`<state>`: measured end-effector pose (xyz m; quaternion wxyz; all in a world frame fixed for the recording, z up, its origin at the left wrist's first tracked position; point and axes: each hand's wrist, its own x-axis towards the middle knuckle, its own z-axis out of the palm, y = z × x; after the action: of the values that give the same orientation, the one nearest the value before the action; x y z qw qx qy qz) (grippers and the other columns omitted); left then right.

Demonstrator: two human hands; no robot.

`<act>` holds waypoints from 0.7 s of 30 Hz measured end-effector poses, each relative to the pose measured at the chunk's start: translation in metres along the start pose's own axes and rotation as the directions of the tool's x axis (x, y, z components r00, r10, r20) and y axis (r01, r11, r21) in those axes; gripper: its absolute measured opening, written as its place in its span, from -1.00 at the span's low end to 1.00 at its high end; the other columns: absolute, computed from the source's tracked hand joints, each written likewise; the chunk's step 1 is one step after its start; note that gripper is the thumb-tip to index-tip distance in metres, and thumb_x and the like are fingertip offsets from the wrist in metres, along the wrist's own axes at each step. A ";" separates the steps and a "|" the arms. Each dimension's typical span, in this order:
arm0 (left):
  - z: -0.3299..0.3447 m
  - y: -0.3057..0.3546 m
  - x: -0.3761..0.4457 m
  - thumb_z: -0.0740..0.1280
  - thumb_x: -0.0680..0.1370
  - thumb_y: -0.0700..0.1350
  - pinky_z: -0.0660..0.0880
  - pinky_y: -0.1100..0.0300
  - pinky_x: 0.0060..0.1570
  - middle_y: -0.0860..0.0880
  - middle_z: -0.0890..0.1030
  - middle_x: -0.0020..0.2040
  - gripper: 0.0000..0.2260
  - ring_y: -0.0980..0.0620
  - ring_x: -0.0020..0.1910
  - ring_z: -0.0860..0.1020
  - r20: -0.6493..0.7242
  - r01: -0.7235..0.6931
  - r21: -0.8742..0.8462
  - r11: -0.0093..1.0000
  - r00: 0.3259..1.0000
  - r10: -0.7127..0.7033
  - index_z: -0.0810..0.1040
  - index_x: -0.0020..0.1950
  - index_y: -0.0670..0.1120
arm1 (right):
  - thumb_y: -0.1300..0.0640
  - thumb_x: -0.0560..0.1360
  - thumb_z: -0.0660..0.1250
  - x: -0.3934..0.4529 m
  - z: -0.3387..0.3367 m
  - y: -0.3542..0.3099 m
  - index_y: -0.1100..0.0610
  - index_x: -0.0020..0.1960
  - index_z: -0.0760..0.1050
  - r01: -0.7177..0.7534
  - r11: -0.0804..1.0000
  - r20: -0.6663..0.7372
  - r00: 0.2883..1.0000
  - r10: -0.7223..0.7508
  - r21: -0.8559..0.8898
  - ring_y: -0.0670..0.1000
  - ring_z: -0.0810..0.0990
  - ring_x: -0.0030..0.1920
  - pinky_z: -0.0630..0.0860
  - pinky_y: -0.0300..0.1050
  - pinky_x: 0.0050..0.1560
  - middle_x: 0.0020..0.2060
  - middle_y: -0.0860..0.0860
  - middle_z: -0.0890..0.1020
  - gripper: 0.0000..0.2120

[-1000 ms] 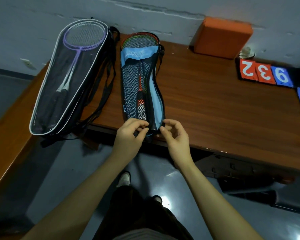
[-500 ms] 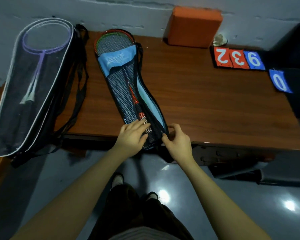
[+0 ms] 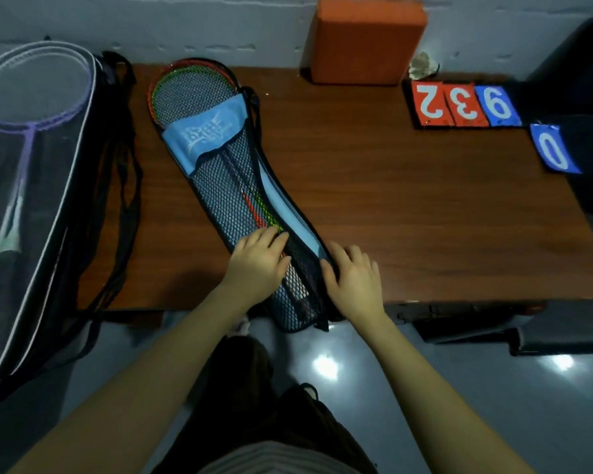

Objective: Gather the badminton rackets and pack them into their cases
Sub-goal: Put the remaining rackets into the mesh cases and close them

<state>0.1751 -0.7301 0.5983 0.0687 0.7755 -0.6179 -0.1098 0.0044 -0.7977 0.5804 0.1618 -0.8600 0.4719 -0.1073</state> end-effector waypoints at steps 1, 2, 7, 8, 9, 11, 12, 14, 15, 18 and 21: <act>-0.004 -0.010 0.012 0.20 0.57 0.00 0.23 -0.02 0.32 -0.14 0.38 0.38 -0.59 -0.14 0.37 0.32 0.004 0.014 -0.014 1.000 1.000 -0.014 0.36 0.38 -0.13 | -0.03 0.56 0.11 0.014 0.001 -0.005 0.13 0.32 0.41 0.003 1.000 0.007 1.000 -0.003 0.002 0.22 0.50 -0.02 0.35 0.05 -0.06 0.02 0.15 0.53 -0.59; -0.009 -0.022 0.025 0.15 0.59 0.02 0.17 0.00 0.35 -0.12 0.31 0.42 -0.58 -0.12 0.40 0.25 0.003 0.025 -0.020 0.999 1.000 -0.025 0.29 0.42 -0.12 | -0.01 0.57 0.14 0.030 0.002 -0.011 0.13 0.33 0.39 0.003 1.000 0.026 1.000 -0.003 0.003 0.22 0.48 0.02 0.33 0.05 -0.03 0.06 0.15 0.52 -0.61; -0.040 -0.089 0.085 0.10 0.61 0.02 0.11 0.00 0.36 -0.13 0.26 0.45 -0.56 -0.12 0.41 0.21 -0.046 0.069 -0.062 0.996 0.996 -0.072 0.23 0.45 -0.11 | 0.03 0.58 0.15 0.118 0.014 -0.050 0.10 0.35 0.37 -0.047 0.999 0.069 0.997 0.046 0.012 0.18 0.45 0.14 0.30 0.04 0.08 0.15 0.12 0.49 -0.63; -0.046 -0.104 0.098 0.11 0.60 0.02 0.12 0.00 0.35 -0.13 0.27 0.44 -0.57 -0.12 0.40 0.22 -0.057 0.068 -0.068 0.995 0.996 -0.072 0.24 0.44 -0.11 | 0.03 0.57 0.16 0.136 0.018 -0.060 0.10 0.34 0.37 -0.056 0.998 0.074 0.996 0.054 0.021 0.18 0.45 0.14 0.30 0.04 0.08 0.14 0.12 0.50 -0.64; -0.052 -0.117 0.110 0.12 0.60 0.01 0.13 0.00 0.34 -0.13 0.28 0.43 -0.57 -0.12 0.39 0.23 -0.064 0.066 -0.074 0.995 0.995 -0.071 0.26 0.43 -0.11 | 0.04 0.57 0.17 0.153 0.021 -0.071 0.11 0.33 0.39 -0.062 0.998 0.074 0.995 0.060 0.023 0.19 0.46 0.14 0.31 0.05 0.09 0.13 0.12 0.51 -0.64; -0.062 -0.139 0.134 0.12 0.60 0.01 0.15 0.00 0.32 -0.13 0.31 0.41 -0.58 -0.13 0.38 0.25 -0.056 0.053 -0.068 0.996 0.997 -0.057 0.28 0.42 -0.11 | 0.04 0.55 0.19 0.185 0.028 -0.091 0.11 0.30 0.42 -0.077 0.997 0.062 0.995 0.075 0.027 0.19 0.47 0.14 0.32 0.06 0.09 0.12 0.12 0.53 -0.65; -0.065 -0.149 0.147 0.13 0.60 0.02 0.16 0.00 0.32 -0.13 0.31 0.40 -0.58 -0.13 0.37 0.25 -0.045 0.044 -0.063 0.997 0.998 -0.047 0.28 0.42 -0.11 | 0.04 0.55 0.20 0.200 0.031 -0.100 0.11 0.29 0.43 -0.085 0.996 0.054 0.995 0.083 0.035 0.19 0.48 0.14 0.32 0.05 0.09 0.11 0.11 0.53 -0.66; -0.070 -0.164 0.171 0.14 0.59 0.02 0.18 -0.01 0.30 -0.13 0.33 0.39 -0.59 -0.14 0.36 0.28 -0.035 0.028 -0.065 0.997 0.999 -0.030 0.30 0.40 -0.11 | 0.03 0.54 0.23 0.228 0.037 -0.116 0.10 0.27 0.44 -0.095 0.994 0.039 0.995 0.093 0.049 0.16 0.49 0.13 0.31 0.04 0.07 0.09 0.09 0.55 -0.67; -0.072 -0.171 0.182 0.15 0.58 0.02 0.19 -0.02 0.29 -0.13 0.34 0.39 -0.60 -0.14 0.36 0.29 -0.038 0.025 -0.067 0.997 0.999 -0.028 0.31 0.39 -0.10 | 0.01 0.53 0.23 0.241 0.041 -0.122 0.09 0.26 0.44 -0.105 0.993 0.038 0.994 0.104 0.044 0.15 0.50 0.13 0.30 0.03 0.07 0.08 0.07 0.55 -0.67; -0.073 -0.186 0.208 0.13 0.59 0.02 0.20 0.01 0.28 -0.10 0.33 0.40 -0.60 -0.11 0.37 0.28 -0.047 0.021 -0.083 0.996 0.999 -0.025 0.30 0.40 -0.07 | -0.03 0.53 0.23 0.272 0.055 -0.135 0.07 0.27 0.44 -0.139 0.990 0.022 0.990 0.140 -0.028 0.13 0.48 0.14 0.20 0.04 0.12 0.09 0.06 0.55 -0.65; -0.064 -0.197 0.224 0.14 0.59 0.03 0.22 0.02 0.28 -0.10 0.34 0.40 -0.59 -0.10 0.37 0.29 -0.015 0.029 -0.107 0.994 0.999 -0.031 0.30 0.40 -0.09 | -0.05 0.52 0.23 0.291 0.068 -0.140 0.07 0.29 0.44 -0.176 0.981 0.030 0.983 0.179 -0.087 0.12 0.46 0.14 0.09 0.03 0.11 0.09 0.05 0.55 -0.62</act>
<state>0.4245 -0.9056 0.5936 0.1136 0.7807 -0.5989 -0.1374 0.2905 -0.9613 0.5803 0.1434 -0.8223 0.5478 -0.0564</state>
